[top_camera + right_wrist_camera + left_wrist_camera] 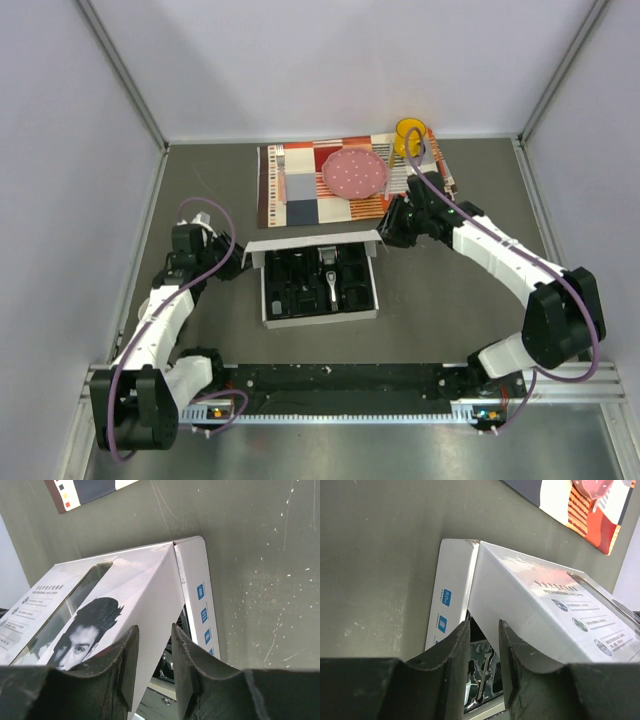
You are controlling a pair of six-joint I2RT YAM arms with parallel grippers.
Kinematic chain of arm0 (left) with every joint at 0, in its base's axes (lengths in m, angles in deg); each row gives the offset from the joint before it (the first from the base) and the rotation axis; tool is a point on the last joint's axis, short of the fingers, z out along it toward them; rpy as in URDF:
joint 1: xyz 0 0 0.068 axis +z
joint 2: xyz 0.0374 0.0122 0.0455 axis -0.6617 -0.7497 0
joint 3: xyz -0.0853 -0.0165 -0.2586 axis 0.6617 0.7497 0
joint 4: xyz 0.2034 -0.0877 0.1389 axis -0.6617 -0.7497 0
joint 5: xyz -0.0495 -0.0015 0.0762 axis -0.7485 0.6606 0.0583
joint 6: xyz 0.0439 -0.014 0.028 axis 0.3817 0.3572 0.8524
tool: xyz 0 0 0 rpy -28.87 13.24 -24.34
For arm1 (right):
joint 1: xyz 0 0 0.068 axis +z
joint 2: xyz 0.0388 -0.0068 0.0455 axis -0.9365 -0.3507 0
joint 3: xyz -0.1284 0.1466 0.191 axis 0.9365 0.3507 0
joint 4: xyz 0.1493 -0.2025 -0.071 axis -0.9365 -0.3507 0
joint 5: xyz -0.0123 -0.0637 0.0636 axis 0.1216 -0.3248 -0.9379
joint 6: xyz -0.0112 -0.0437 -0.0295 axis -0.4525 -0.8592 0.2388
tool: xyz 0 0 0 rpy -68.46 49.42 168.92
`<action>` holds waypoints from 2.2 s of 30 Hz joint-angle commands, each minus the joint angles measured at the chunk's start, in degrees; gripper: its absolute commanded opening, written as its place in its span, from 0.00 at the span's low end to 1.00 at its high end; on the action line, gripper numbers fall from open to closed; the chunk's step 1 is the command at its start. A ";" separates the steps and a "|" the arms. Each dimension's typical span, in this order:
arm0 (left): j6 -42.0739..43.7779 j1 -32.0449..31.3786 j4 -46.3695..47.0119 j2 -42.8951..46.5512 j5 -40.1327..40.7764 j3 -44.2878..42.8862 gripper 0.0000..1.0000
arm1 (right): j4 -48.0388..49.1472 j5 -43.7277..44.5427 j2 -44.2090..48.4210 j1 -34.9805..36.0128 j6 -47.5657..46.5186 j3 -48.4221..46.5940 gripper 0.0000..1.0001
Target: Sort the hair-cutting tools
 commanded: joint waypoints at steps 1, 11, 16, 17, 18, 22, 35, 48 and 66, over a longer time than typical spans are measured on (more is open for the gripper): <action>0.65 -0.42 0.53 1.09 0.00 0.51 0.34 | 1.31 0.10 2.84 0.94 0.10 0.73 0.33; 2.22 -0.34 -8.51 0.04 14.72 -4.30 0.34 | -2.99 11.68 6.53 0.85 0.46 0.30 0.38; 4.69 -0.51 -9.50 -0.84 13.64 -13.54 0.46 | -2.73 11.10 5.84 0.85 -2.27 -5.23 0.45; 5.65 -0.42 -7.75 -1.02 11.45 -14.16 0.50 | -2.47 10.30 4.79 1.03 -2.88 -5.76 0.47; 6.18 -0.42 -5.99 -1.19 4.46 -14.51 0.54 | -2.03 9.16 4.26 1.20 -4.45 -6.20 0.55; 6.97 -0.77 0.09 -3.38 -7.64 -13.46 0.64 | -1.67 2.58 0.57 3.31 -7.28 -7.18 0.68; 5.57 -3.76 0.45 -4.62 -13.80 0.34 0.51 | -1.32 -1.66 -2.16 7.01 -8.07 4.33 0.53; 12.77 -3.76 -9.74 -1.92 -6.52 -4.75 0.70 | -5.97 4.49 5.90 7.09 -7.36 3.28 0.73; 5.66 -8.59 -34.97 16.82 5.09 -2.30 0.85 | -8.97 10.28 17.61 17.29 -3.15 14.79 0.83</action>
